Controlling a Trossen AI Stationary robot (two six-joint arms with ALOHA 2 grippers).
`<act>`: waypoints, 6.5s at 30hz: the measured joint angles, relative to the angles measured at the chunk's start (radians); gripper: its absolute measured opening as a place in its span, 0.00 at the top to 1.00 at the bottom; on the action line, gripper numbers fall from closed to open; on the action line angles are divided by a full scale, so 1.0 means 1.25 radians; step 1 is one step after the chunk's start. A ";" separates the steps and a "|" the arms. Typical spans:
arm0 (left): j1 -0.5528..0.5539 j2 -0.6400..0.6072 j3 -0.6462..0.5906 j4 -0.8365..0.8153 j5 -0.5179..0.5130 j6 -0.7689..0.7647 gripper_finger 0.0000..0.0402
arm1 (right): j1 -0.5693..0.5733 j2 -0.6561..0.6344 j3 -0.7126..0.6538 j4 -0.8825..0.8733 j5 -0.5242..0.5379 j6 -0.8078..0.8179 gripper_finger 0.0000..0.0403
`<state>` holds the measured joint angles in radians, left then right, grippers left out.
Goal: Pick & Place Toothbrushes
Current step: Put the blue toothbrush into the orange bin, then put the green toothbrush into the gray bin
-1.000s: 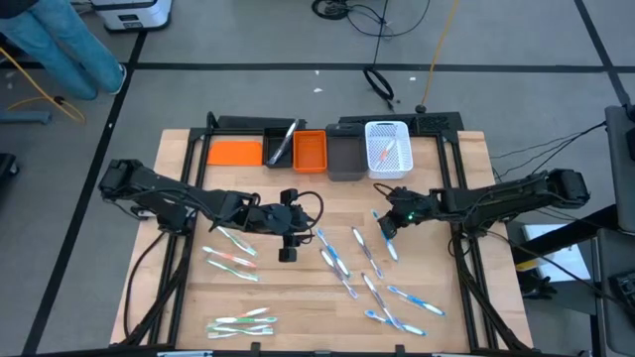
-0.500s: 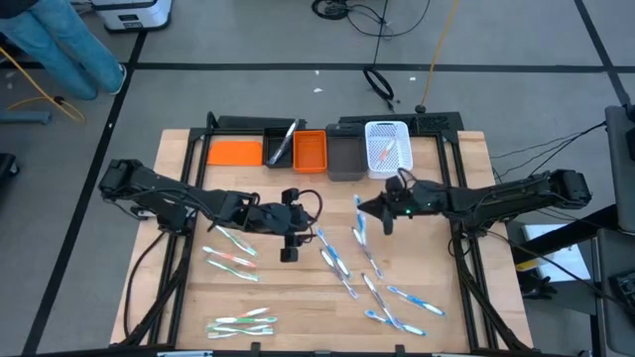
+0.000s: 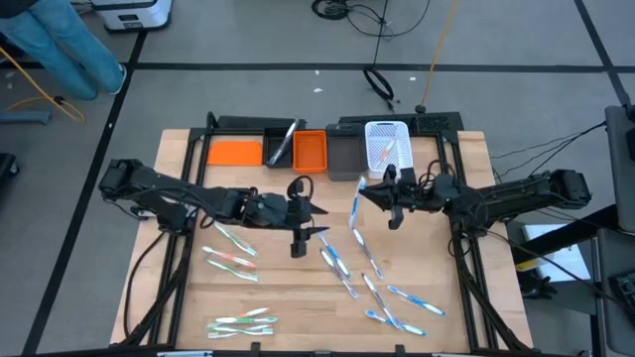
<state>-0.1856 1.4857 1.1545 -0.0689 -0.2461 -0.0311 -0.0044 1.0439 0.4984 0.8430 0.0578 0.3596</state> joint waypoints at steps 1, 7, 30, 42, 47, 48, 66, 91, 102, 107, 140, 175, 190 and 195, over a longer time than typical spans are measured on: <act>0.003 0.000 0.000 0.003 0.000 -0.003 0.55 | 0.000 0.003 0.000 0.017 0.001 -0.011 1.00; 0.017 0.000 0.000 0.049 0.001 -0.021 0.55 | 0.000 0.033 0.001 0.123 0.000 -0.055 1.00; 0.092 0.106 -0.001 0.245 0.084 -0.130 0.55 | 0.016 0.092 0.001 0.195 -0.005 -0.116 1.00; 0.104 0.159 0.001 0.388 0.113 -0.128 0.58 | 0.016 0.092 0.001 0.189 -0.005 -0.116 1.00; 0.114 0.159 0.001 0.367 0.116 -0.125 0.79 | 0.016 0.092 0.001 0.177 -0.005 -0.116 1.00; 0.115 0.157 0.001 0.366 0.118 -0.124 0.84 | 0.016 0.092 0.001 0.176 -0.005 -0.116 1.00; 0.115 0.151 0.001 0.348 0.140 -0.111 0.99 | 0.016 0.092 0.001 0.162 -0.021 -0.134 1.00; 0.122 0.031 0.001 0.057 -0.059 -0.076 0.99 | 0.016 0.087 0.001 0.109 -0.050 -0.129 0.53; 0.220 0.015 0.001 -0.046 -0.125 -0.117 0.98 | 0.044 0.087 0.001 0.081 -0.049 -0.130 0.54; 0.279 0.017 0.001 -0.056 -0.124 -0.133 0.98 | 0.079 0.087 0.001 0.079 -0.048 -0.137 0.54; 0.497 0.136 -0.276 0.503 -0.097 -0.266 0.98 | 0.194 0.087 0.001 0.086 0.022 -0.235 0.55; 0.508 0.287 -0.169 0.362 -0.103 -0.229 0.85 | 0.194 0.088 0.001 0.063 0.021 -0.238 0.55; 0.508 0.287 -0.169 0.364 -0.122 -0.229 0.82 | 0.193 0.088 0.001 0.052 0.020 -0.238 0.55; 0.510 0.287 -0.169 0.368 -0.125 -0.233 0.70 | 0.194 0.088 0.001 0.049 0.020 -0.238 0.55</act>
<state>0.4515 1.8442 0.9433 0.3914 -0.4026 -0.3225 0.2378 1.1534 0.4992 0.9044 0.0826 0.0624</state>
